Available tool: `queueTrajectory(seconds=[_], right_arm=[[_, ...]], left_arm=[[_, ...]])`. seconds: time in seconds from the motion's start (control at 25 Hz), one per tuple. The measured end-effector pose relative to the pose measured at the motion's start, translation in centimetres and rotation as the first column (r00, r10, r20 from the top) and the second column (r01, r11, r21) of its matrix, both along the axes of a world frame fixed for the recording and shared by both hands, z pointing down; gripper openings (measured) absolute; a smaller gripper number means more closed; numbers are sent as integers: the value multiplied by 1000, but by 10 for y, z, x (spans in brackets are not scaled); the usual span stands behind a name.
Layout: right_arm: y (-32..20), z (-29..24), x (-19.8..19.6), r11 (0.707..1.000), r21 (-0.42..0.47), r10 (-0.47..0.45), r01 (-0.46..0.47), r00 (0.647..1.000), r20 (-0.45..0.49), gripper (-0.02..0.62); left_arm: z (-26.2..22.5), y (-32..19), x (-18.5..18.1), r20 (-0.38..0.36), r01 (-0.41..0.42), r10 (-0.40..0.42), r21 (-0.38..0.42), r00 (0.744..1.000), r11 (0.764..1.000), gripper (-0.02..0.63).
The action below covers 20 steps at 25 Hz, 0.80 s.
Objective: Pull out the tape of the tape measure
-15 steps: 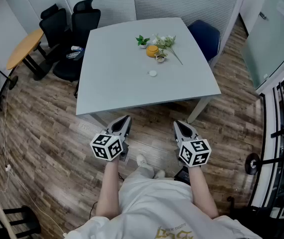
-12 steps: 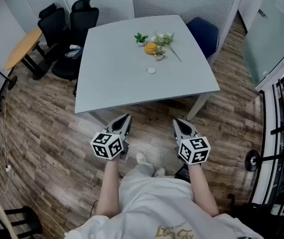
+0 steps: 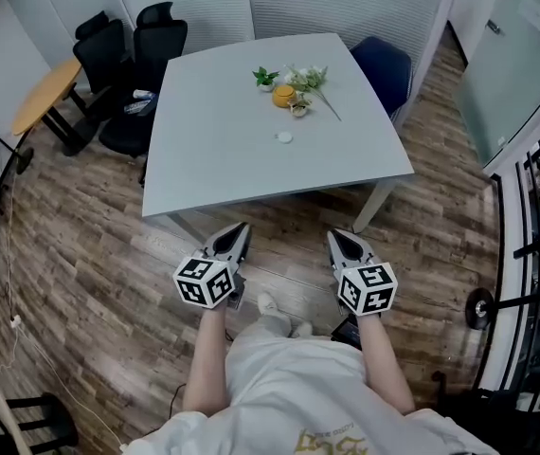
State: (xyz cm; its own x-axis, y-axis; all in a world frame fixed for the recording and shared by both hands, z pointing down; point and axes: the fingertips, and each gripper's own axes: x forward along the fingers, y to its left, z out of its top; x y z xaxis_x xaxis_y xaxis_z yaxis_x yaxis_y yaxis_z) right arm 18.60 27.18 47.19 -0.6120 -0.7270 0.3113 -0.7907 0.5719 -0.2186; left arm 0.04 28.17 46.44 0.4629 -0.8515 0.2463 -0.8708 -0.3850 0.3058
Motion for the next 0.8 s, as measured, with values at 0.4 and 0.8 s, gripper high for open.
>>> queueTrajectory(seconds=[0.4,0.8], right_arm=[[-1,-1,-7,999,14,-29,29,1000,1,290],[-25,4,-9,1000,-5,-24,24,999,-22,290]], left_arm=[[11,5,-2,-31,0,-2,-50,1000,999,272],[16,-14,-11,-40,8,-11,-59,999,998,272]])
